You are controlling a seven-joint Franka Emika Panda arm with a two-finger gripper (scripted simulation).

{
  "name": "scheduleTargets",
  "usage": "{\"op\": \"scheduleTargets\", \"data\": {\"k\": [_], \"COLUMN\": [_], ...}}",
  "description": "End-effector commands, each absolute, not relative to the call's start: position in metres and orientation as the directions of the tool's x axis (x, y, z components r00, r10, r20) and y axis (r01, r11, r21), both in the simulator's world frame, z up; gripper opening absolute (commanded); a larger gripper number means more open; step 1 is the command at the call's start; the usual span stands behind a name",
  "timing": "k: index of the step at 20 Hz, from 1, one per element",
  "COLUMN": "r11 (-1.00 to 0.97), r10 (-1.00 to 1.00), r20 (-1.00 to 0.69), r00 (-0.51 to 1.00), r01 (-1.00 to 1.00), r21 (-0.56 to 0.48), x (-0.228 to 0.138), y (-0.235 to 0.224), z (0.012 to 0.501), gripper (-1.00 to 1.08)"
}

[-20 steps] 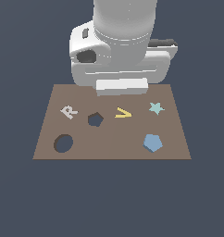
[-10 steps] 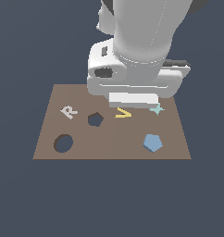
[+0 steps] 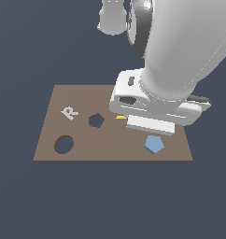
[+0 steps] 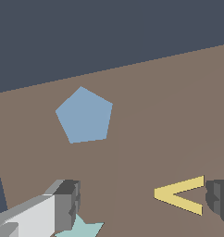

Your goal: Insert a designated object into the corresponding slot on a board.

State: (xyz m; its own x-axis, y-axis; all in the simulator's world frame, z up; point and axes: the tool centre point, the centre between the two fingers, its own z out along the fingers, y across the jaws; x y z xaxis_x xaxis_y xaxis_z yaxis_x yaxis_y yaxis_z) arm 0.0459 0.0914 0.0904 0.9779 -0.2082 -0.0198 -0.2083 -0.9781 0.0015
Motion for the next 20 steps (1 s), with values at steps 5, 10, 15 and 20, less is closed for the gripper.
{"op": "scheduleTargets", "data": {"k": [5, 10, 15, 20], "r11": [-0.952, -0.936, -0.926, -0.921], "r10": [-0.306, -0.352, -0.378, -0.389], "r20": [-0.009, -0.004, -0.001, 0.0], "r00": [0.952, 0.936, 0.926, 0.921], "r01": [-0.306, -0.352, -0.378, -0.389], "r21": [0.001, 0.001, 0.0, 0.0], "x": [0.074, 0.089, 0.098, 0.102], "y": [0.114, 0.123, 0.128, 0.13], "z": [0.068, 0.058, 0.052, 0.05], "gripper": [1.0, 1.0, 1.0, 1.0]}}
